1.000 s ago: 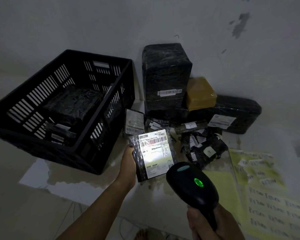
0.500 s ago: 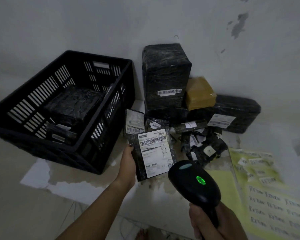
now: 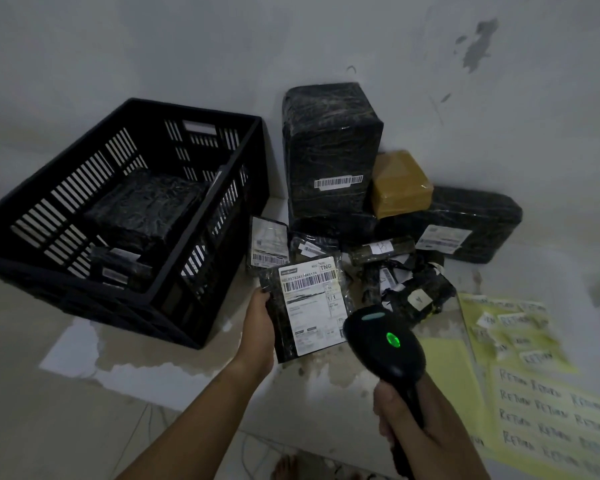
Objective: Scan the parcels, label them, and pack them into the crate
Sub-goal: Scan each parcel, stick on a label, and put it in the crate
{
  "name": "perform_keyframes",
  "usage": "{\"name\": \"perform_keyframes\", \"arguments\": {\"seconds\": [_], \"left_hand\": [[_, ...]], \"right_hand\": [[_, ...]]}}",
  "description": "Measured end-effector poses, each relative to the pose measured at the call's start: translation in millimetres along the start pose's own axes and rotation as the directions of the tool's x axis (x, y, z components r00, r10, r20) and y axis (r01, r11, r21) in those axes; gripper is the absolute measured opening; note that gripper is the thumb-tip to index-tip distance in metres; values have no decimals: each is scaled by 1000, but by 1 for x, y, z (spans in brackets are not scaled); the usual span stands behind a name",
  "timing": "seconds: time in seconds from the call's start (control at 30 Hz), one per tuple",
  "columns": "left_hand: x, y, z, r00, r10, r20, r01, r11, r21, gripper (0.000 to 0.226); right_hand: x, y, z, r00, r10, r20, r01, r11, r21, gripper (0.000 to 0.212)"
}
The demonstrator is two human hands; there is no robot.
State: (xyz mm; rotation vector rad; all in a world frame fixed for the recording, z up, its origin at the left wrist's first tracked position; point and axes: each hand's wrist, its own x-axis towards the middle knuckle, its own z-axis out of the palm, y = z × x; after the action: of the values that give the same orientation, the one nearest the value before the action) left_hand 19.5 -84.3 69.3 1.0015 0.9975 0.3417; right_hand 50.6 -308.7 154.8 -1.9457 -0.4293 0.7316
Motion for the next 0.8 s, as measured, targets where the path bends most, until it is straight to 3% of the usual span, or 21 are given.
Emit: {"name": "perform_keyframes", "arguments": {"seconds": [0.1,0.37,0.8], "left_hand": [[-1,0,-4,1000,8,-4,-8,1000,13,51],[4,6,-14,999,39,-24,-39,999,-9,45],[20,2,-39,996,12,-86,-10,1000,22,40]], "right_hand": [[33,25,-1,999,12,40,-10,999,-34,23],[134,113,18,995,5,103,30,942,-333,66],[183,167,85,997,-10,72,43,883,-467,64]]}}
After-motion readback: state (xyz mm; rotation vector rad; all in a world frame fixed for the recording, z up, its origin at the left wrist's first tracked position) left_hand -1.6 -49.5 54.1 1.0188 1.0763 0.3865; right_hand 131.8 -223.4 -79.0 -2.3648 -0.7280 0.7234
